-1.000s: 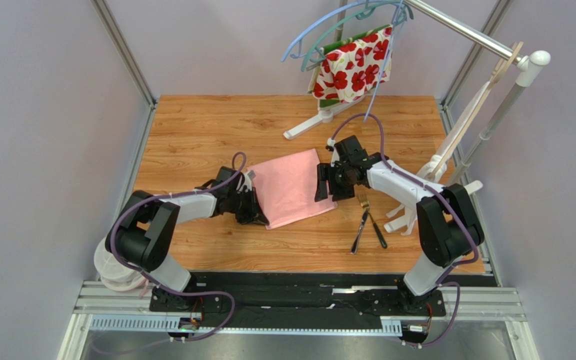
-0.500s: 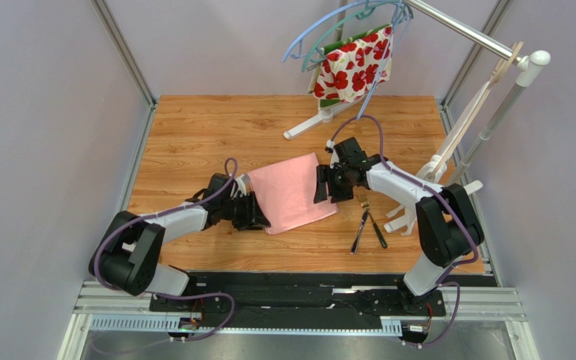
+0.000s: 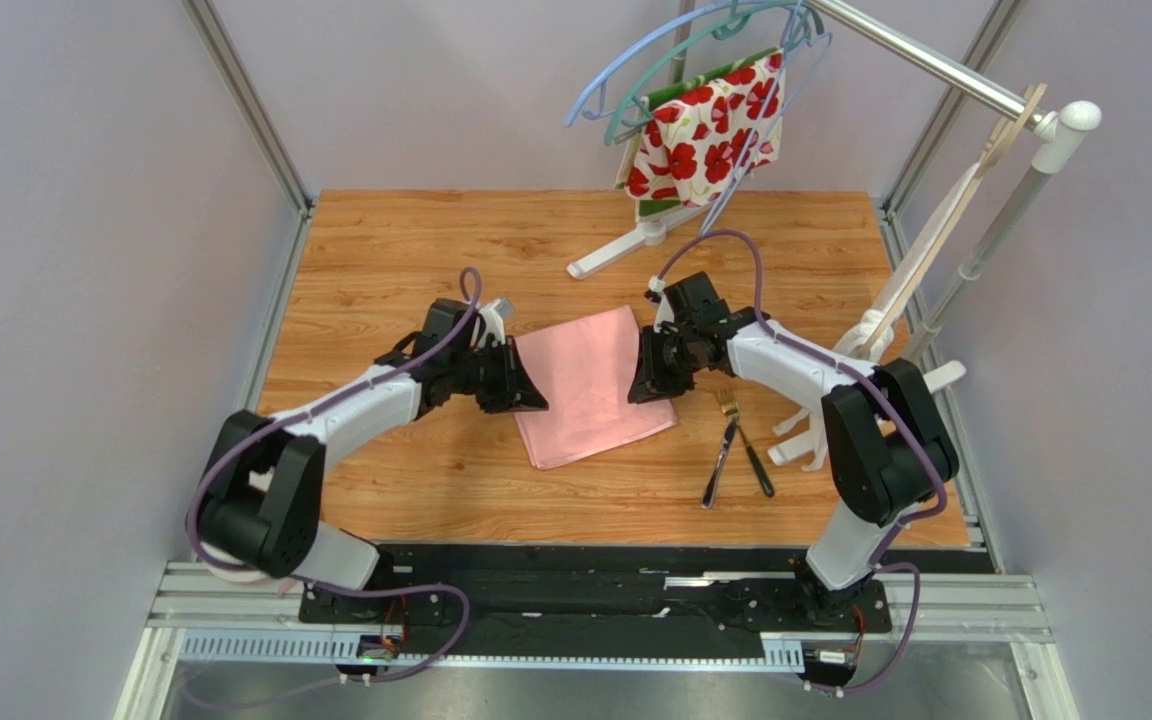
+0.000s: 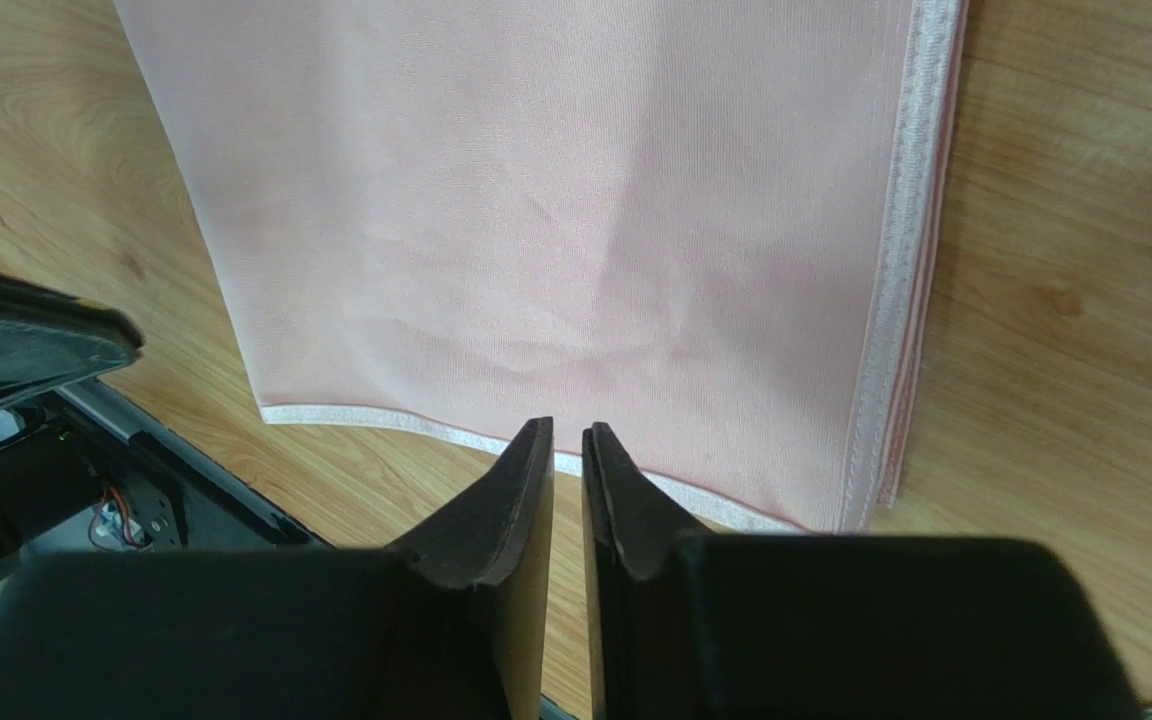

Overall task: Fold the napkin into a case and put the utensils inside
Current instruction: Smooth out the square-folded napkin at the center of the board.

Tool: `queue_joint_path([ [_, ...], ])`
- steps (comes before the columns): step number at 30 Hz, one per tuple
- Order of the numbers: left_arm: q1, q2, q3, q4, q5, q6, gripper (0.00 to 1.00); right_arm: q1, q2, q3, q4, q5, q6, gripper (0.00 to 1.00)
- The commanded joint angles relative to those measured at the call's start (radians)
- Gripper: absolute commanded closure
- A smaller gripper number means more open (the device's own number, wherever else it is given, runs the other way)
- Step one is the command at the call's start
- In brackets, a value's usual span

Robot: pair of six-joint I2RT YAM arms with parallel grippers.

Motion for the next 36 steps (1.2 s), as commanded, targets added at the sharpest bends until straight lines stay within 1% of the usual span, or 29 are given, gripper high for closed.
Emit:
queue_joint_path([
  [1,0.001,0.118,0.052,0.075,0.055,-0.001,1.0,-0.007,0.032,0.043,0.069,-0.035,0.026,0.89],
  [4,0.027,0.143,0.044,0.019,0.006,0.048,1.0,-0.024,0.037,0.026,0.07,-0.035,0.022,0.94],
  [5,0.035,0.134,0.011,0.014,-0.019,0.062,1.0,-0.03,0.034,0.017,0.079,-0.035,0.02,0.95],
  [6,0.044,0.128,-0.008,0.005,-0.074,0.074,1.0,-0.038,0.032,-0.007,0.087,-0.034,0.02,0.96],
  [10,0.105,0.169,-0.033,-0.046,-0.128,0.102,1.0,-0.049,0.06,-0.062,0.145,-0.034,0.02,0.97],
  [14,0.108,0.165,-0.049,0.014,-0.093,0.076,1.0,-0.047,0.09,-0.067,0.162,-0.021,0.009,0.98],
  [15,0.107,0.124,-0.058,0.058,-0.08,0.061,1.0,-0.046,0.083,-0.064,0.164,-0.02,0.008,0.98],
  [17,0.107,0.077,-0.063,0.066,-0.095,0.053,0.99,-0.041,0.057,-0.055,0.164,-0.011,0.002,0.98],
  [18,0.107,0.038,-0.059,0.058,-0.105,0.058,0.97,-0.039,0.049,-0.049,0.158,-0.009,-0.003,0.98],
  [20,0.112,0.002,-0.033,0.029,-0.154,0.068,0.84,-0.039,0.035,-0.018,0.136,-0.009,-0.005,0.96],
  [21,0.118,-0.018,-0.026,0.026,-0.155,0.073,0.79,-0.036,0.032,-0.009,0.133,-0.011,-0.005,0.96],
  [22,0.142,-0.019,-0.019,0.029,-0.155,0.07,0.68,-0.038,0.031,0.003,0.131,-0.011,-0.005,0.94],
  [25,0.199,0.028,0.018,0.069,-0.1,0.041,0.62,-0.038,0.06,0.069,0.13,-0.014,0.003,0.86],
  [26,0.207,0.048,0.041,0.078,-0.071,0.033,0.61,-0.036,0.07,0.118,0.13,-0.032,0.006,0.85],
  [28,0.222,0.117,0.07,0.101,-0.047,0.019,0.47,-0.038,0.101,0.163,0.116,-0.043,0.012,0.82],
  [29,0.222,0.138,0.102,0.1,-0.051,0.021,0.47,-0.038,0.11,0.187,0.115,-0.044,0.015,0.8],
  [30,0.223,0.173,0.116,0.106,-0.056,0.025,0.5,-0.036,0.117,0.221,0.115,-0.041,0.018,0.77],
  [31,0.225,0.187,0.125,0.115,-0.065,0.025,0.57,-0.036,0.136,0.239,0.116,-0.04,0.02,0.76],
  [32,0.227,0.195,0.138,0.124,-0.089,0.022,0.59,-0.038,0.147,0.255,0.11,-0.04,0.018,0.76],
  [34,0.23,0.22,0.156,0.159,-0.103,0.016,0.61,-0.038,0.175,0.293,0.095,-0.044,0.02,0.76],
  [36,0.233,0.258,0.185,0.143,-0.111,0.016,0.61,-0.039,0.181,0.299,0.095,-0.052,0.018,0.75],
])
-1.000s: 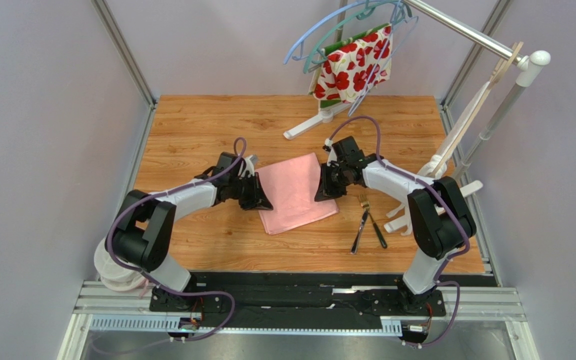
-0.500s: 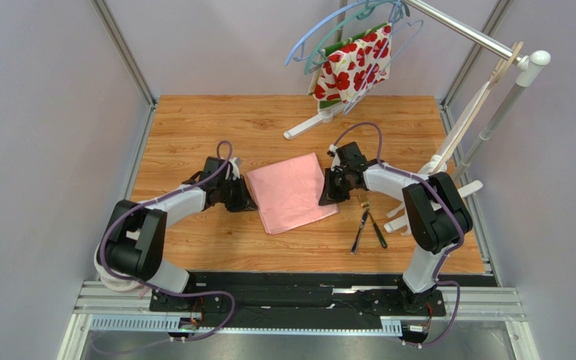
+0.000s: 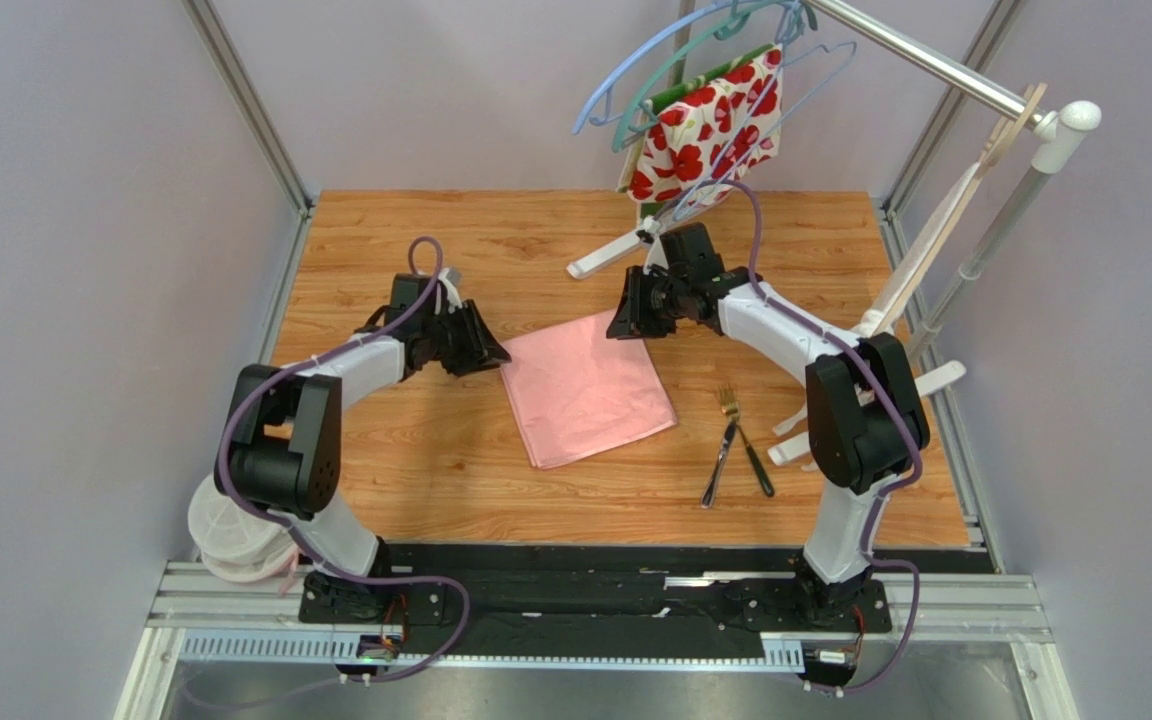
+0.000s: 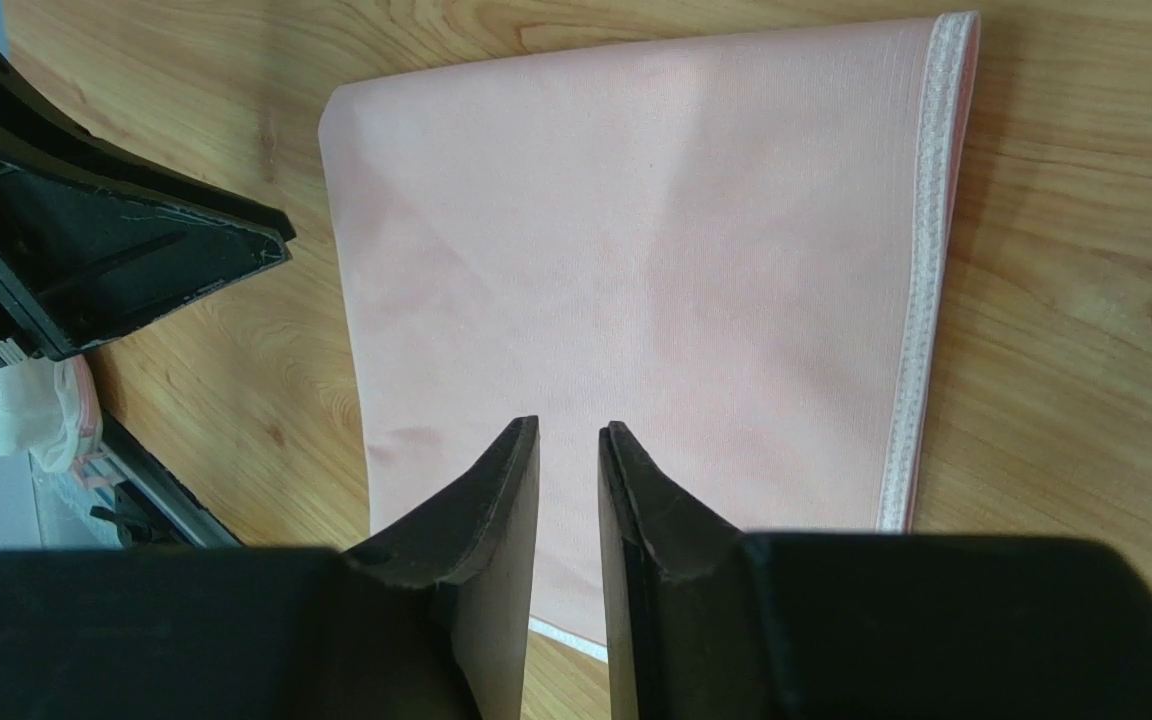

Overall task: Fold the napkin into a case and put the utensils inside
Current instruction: Smooth out the square-folded napkin at the center of the board.

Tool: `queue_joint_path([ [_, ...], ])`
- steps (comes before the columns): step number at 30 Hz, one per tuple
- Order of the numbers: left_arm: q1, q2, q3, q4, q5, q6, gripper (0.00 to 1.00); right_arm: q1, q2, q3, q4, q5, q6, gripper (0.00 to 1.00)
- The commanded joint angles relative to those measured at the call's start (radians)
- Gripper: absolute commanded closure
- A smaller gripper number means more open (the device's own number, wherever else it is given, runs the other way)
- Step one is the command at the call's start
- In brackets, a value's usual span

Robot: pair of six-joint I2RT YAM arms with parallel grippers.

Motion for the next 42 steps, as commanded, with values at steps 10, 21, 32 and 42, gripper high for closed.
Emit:
queue_joint_path([
  [10,0.036,0.097,0.124,-0.001,-0.089,-0.064,0.59,0.01,0.039,0.014,0.02,-0.051,0.021,0.75],
  [21,0.042,0.18,0.164,0.028,-0.054,-0.118,0.56,0.015,0.039,0.018,0.017,-0.053,0.023,0.75],
  [32,0.048,0.248,0.187,0.107,-0.011,-0.178,0.72,0.019,0.057,0.038,0.015,-0.054,0.027,0.75],
  [42,0.151,0.289,0.155,0.259,0.112,-0.261,1.0,0.052,0.143,0.081,0.036,-0.065,0.035,0.8],
])
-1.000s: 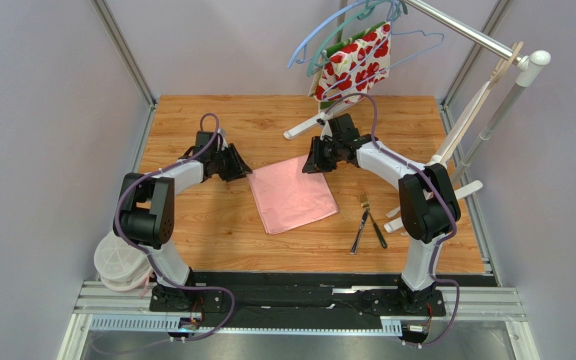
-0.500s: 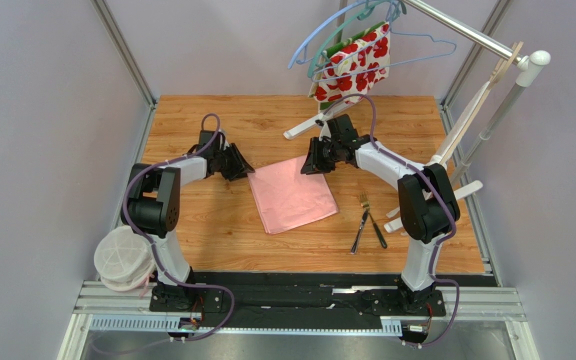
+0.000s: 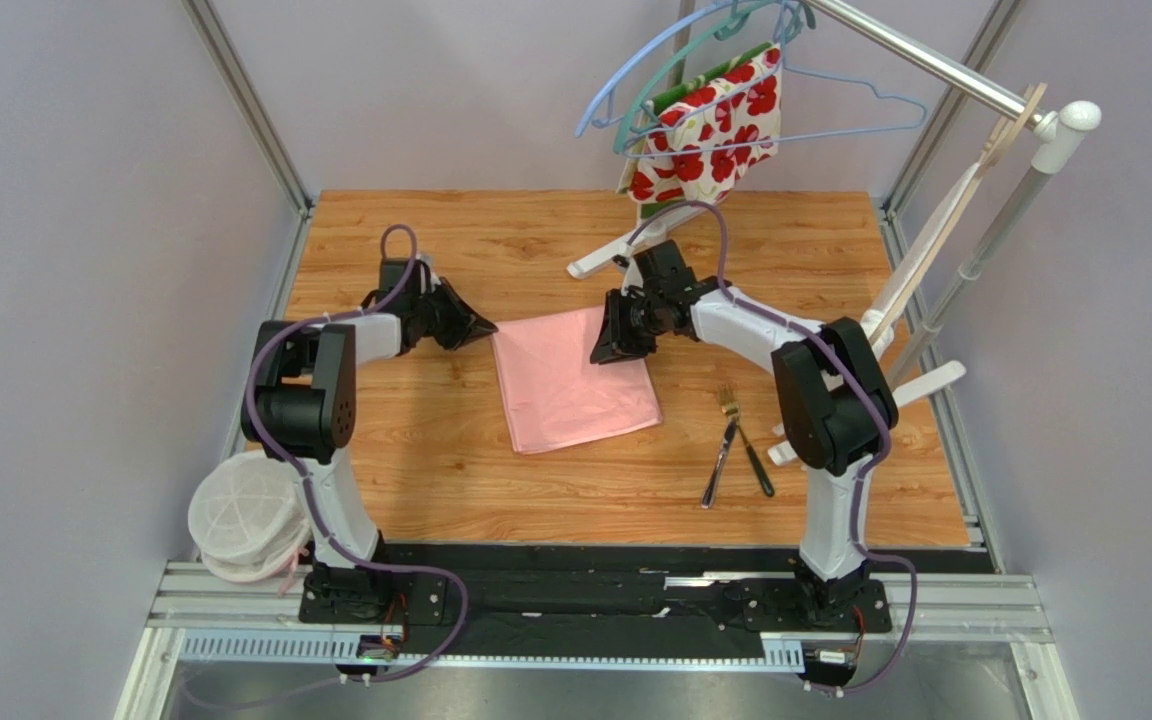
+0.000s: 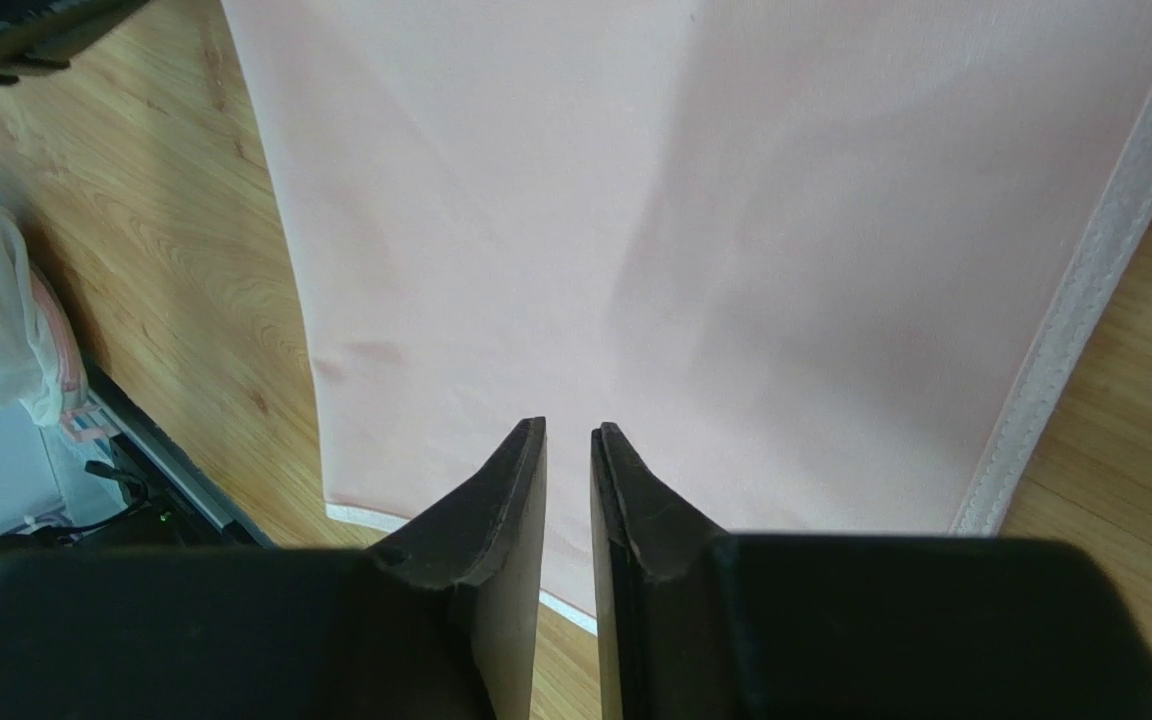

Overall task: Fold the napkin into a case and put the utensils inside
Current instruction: Smooth out the square-folded napkin at the center of the board.

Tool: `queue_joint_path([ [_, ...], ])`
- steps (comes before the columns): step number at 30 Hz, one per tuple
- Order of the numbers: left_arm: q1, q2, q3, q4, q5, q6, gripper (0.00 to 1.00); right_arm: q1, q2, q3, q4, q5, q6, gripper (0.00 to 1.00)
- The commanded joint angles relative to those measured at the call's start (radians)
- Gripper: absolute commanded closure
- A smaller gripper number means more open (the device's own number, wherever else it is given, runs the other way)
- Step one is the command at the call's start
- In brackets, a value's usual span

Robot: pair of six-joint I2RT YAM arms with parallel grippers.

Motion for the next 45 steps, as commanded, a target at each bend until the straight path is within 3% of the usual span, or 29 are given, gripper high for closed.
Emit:
queue_joint_path([
  [1,0.056,0.053,0.063,0.079,0.095,0.006,0.99,0.007,0.047,0.068,0.041,-0.017,0.009,0.81],
  [2,0.056,0.082,0.097,-0.004,0.112,0.031,0.97,0.003,0.055,0.081,0.038,-0.014,0.007,0.81],
  [5,0.056,0.057,0.135,-0.066,0.082,0.092,0.74,-0.005,0.079,0.123,0.036,-0.022,0.018,0.83],
  [6,0.056,0.035,0.132,-0.071,0.062,0.106,0.52,-0.011,0.087,0.134,0.036,-0.026,0.021,0.84],
  [7,0.054,0.011,0.121,-0.115,0.04,0.14,0.42,-0.016,0.091,0.152,0.035,-0.032,0.026,0.85],
  [9,0.05,-0.077,0.095,-0.148,-0.038,0.164,0.32,-0.022,0.102,0.166,0.041,-0.028,0.029,0.85],
  [10,0.048,-0.107,0.083,-0.155,-0.077,0.175,0.31,-0.025,0.107,0.178,0.041,-0.025,0.03,0.85],
  [14,-0.002,-0.239,0.009,-0.1,-0.072,0.149,0.44,-0.037,0.139,0.195,0.08,-0.057,0.082,0.81],
  [16,-0.016,-0.226,-0.011,-0.033,-0.006,0.102,0.79,-0.036,0.151,0.19,0.137,-0.08,0.11,0.65],
  [18,-0.026,-0.169,-0.039,0.033,0.107,0.056,0.94,-0.034,0.17,0.183,0.201,-0.094,0.16,0.49],
  [19,-0.029,-0.151,-0.052,0.105,0.144,0.027,0.98,-0.036,0.177,0.183,0.226,-0.117,0.177,0.46],
  [23,-0.029,-0.086,-0.079,0.165,0.161,0.028,1.0,-0.04,0.236,0.197,0.329,-0.143,0.251,0.41],
  [31,0.004,-0.005,-0.05,0.076,0.046,0.091,1.0,-0.097,0.318,0.215,0.455,-0.141,0.305,0.39],
  [41,0.004,0.054,0.012,-0.044,0.034,0.034,1.0,-0.154,0.386,0.203,0.456,-0.181,0.346,0.36],
  [45,-0.01,-0.014,-0.014,-0.007,0.026,0.116,0.99,-0.143,0.363,0.223,0.415,-0.224,0.313,0.35],
])
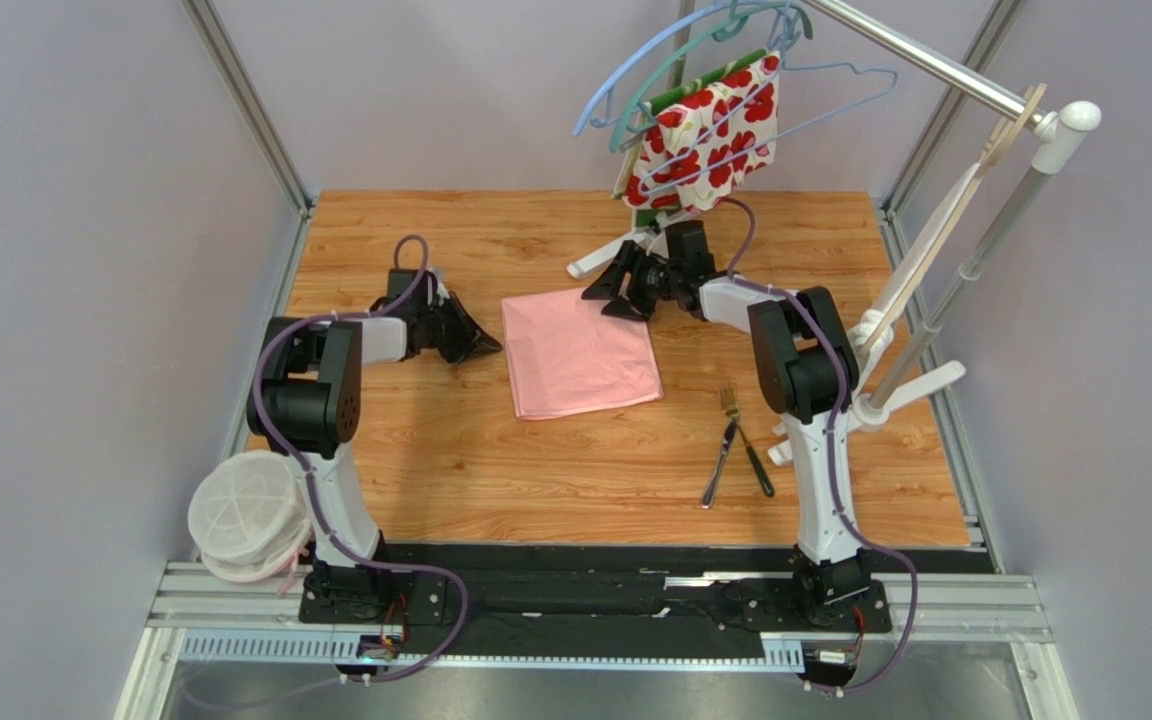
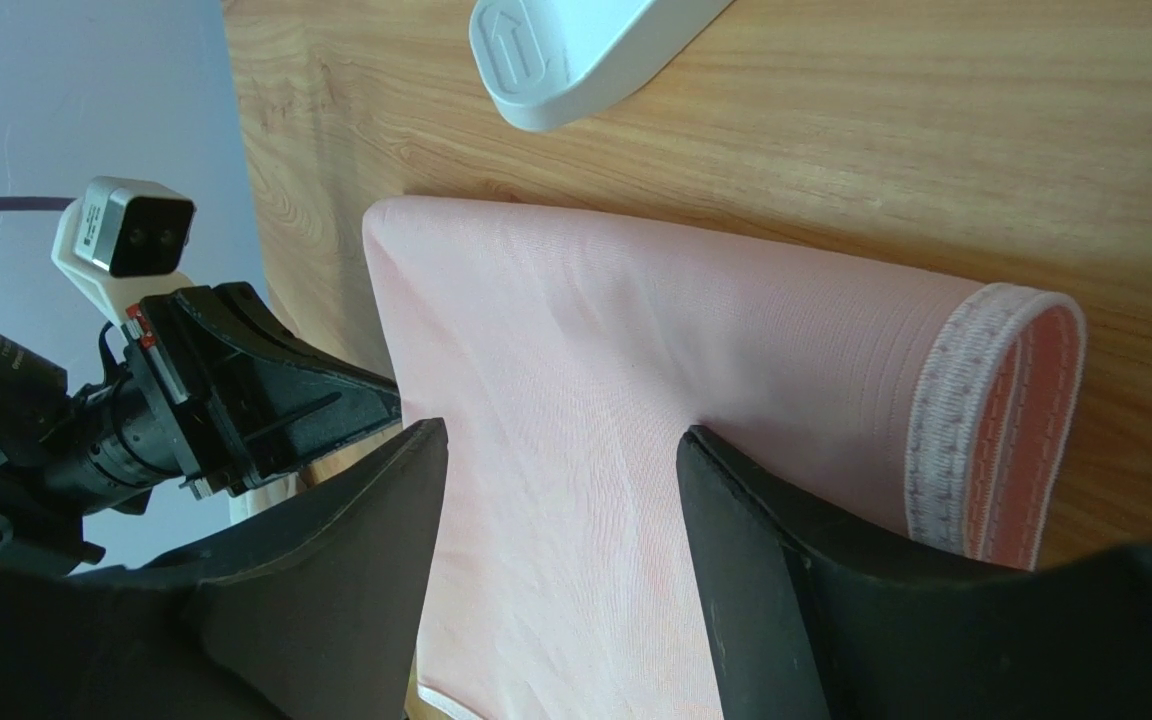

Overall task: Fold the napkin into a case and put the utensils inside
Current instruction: Smooth out the square-folded napkin at the center of the board.

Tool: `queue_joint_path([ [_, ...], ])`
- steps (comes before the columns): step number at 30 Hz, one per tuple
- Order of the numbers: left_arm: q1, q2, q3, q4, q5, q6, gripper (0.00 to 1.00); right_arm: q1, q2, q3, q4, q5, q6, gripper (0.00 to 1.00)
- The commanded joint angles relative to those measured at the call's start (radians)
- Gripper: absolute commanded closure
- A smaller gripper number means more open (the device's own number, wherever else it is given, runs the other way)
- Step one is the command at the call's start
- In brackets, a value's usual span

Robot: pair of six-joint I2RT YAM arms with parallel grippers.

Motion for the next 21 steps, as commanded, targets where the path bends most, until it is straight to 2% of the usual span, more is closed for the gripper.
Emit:
queue_joint_path([
  [1,-0.013,-0.095,-0.003,0.039,0.011,0.077,0.96,0.015,-0.02,0.02,-0.042,-0.037,-0.034,0.35],
  [2,-0.013,-0.109,-0.001,0.064,0.037,0.085,0.88,0.018,-0.035,0.017,-0.046,-0.037,-0.042,0.35],
  [4,-0.013,-0.126,0.019,0.113,0.101,0.091,0.78,0.021,-0.085,-0.005,-0.044,-0.023,-0.063,0.34],
  [7,-0.012,-0.097,0.097,0.113,0.152,0.108,0.74,0.035,-0.122,-0.005,-0.111,-0.017,-0.096,0.32],
  [9,-0.012,-0.062,0.165,0.116,0.19,0.102,0.82,0.05,-0.149,-0.018,-0.119,-0.022,-0.096,0.32],
  [10,-0.012,-0.009,0.195,0.107,0.234,0.095,0.9,0.055,-0.156,-0.023,-0.119,-0.023,-0.094,0.32],
  [13,-0.01,0.087,0.282,0.07,0.261,0.069,0.99,0.102,-0.176,-0.035,-0.112,-0.038,-0.077,0.33],
  [21,0.002,0.164,0.335,0.046,0.236,0.019,1.0,0.223,-0.173,-0.066,0.022,-0.12,0.028,0.51],
])
